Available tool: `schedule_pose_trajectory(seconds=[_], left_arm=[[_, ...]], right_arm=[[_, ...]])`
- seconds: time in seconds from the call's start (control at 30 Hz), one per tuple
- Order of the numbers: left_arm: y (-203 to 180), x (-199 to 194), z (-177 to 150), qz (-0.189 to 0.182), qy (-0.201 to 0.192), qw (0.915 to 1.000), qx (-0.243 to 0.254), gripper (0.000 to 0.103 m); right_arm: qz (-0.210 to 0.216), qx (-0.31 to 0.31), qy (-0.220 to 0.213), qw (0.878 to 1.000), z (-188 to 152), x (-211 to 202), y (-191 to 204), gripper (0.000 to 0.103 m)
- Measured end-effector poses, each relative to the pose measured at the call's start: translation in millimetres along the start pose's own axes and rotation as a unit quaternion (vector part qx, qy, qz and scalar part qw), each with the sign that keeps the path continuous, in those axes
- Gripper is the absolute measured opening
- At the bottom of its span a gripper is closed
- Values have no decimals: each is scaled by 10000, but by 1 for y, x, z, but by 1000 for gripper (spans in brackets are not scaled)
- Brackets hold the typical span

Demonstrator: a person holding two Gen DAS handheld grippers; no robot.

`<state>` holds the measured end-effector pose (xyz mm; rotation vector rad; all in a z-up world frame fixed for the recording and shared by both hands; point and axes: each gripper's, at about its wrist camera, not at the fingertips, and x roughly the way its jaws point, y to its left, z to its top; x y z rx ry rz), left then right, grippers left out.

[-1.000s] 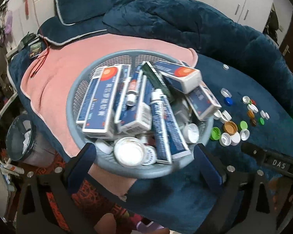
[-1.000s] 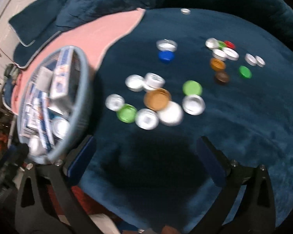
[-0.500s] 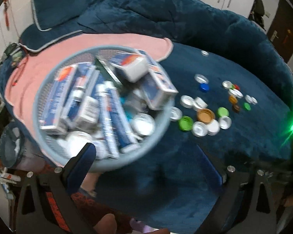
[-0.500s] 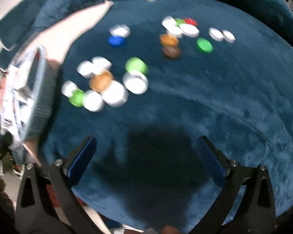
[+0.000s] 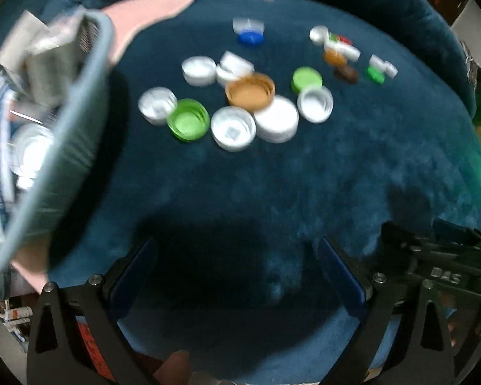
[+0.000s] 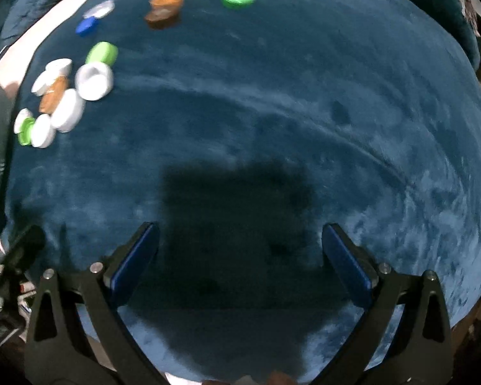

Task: Organize objects
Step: 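Move both open tools back over the caps on the table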

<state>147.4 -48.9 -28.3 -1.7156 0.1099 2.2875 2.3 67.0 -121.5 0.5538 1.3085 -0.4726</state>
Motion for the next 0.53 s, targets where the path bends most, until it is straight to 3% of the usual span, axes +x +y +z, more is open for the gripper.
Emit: schedule_pose_trajectory(seconds=[0.1,0.2,0.27,0.43,0.53], left_arm=[[-3,14,1,131,66,9999,-11,101],[-9,19,2,295,-119,9994,167,103],[-10,22,-1,333,-232,9988,260,103],[-8,21,-2,264,-329,9989,212,103],[-9,20,-4,300,-351,9987,226,103]], right_arm=[[183,190,-198,9995,-2,2,-9,103],[263,475,-801,9953,-8,-5,-20,103],[275,426,-873,9949,-12,4,-21,103],[-6,177,-1404,9899,-22,5,-9,103],[-27,203,-1447,9893,-19,3,-11,103]])
